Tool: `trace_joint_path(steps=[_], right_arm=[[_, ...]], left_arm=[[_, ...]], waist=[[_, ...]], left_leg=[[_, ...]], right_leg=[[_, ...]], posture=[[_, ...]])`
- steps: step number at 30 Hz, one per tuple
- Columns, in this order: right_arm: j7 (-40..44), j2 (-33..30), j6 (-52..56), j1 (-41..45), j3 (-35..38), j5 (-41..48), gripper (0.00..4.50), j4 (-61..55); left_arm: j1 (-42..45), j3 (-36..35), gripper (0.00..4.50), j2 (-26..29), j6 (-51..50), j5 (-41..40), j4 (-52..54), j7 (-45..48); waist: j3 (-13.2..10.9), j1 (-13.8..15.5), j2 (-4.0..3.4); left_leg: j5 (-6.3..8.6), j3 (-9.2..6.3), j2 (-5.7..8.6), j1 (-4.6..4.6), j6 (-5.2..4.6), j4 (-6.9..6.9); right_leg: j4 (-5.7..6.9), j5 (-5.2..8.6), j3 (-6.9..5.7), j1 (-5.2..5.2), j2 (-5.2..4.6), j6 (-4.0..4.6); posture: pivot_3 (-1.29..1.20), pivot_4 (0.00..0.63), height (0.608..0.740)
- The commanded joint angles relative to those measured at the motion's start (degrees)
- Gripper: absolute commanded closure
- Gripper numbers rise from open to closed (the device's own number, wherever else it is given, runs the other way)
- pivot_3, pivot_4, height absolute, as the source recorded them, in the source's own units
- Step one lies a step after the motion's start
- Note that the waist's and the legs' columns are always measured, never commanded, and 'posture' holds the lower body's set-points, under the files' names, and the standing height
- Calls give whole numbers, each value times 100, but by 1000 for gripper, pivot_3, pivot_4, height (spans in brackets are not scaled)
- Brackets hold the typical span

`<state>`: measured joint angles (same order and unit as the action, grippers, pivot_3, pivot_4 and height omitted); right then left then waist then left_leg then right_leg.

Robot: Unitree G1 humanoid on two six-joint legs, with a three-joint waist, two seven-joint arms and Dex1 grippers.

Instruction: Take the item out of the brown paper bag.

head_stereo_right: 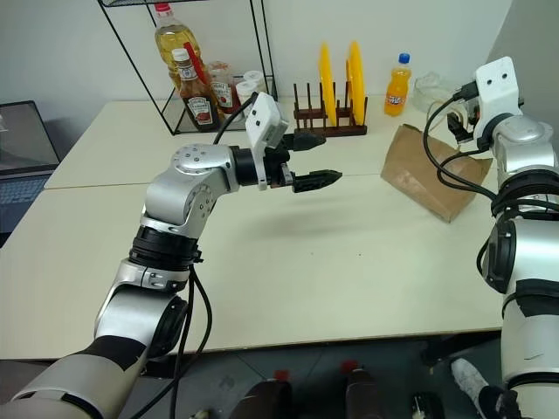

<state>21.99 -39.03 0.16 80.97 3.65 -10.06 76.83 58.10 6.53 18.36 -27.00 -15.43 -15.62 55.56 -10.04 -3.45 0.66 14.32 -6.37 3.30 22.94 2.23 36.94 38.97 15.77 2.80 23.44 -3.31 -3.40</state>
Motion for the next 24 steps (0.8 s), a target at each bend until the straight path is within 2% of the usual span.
trace_joint_path(steps=[1,12,15,22,24], right_arm=[[-3,-61,-79,4,48,73,34,-244],[-3,127,750,63,889,864,34,-41],[3,163,804,82,1035,967,600,-33],[312,262,774,143,986,958,3164,-76],[392,291,742,151,943,920,3772,-85]], left_arm=[[58,-49,0,0,54,-69,312,-43],[231,32,0,-78,126,-38,119,67],[209,31,0,-31,126,-29,157,75],[122,-18,0,97,81,-44,268,38],[94,-20,0,111,64,-62,313,24]], waist=[[0,1,0],[0,0,0],[0,0,0],[0,-8,0],[0,-7,0]], left_leg=[[0,0,0,0,0,0],[0,1,0,0,0,1],[0,1,1,1,-1,1],[0,2,0,0,-1,1],[0,0,0,0,-1,1]], right_leg=[[0,0,0,0,0,0],[2,0,1,-1,0,1],[2,0,1,-1,0,1],[3,0,1,0,0,1],[3,0,1,0,0,1]], posture=[[0,150,740],[0,150,740],[0,150,740],[0,150,740],[0,150,740]])
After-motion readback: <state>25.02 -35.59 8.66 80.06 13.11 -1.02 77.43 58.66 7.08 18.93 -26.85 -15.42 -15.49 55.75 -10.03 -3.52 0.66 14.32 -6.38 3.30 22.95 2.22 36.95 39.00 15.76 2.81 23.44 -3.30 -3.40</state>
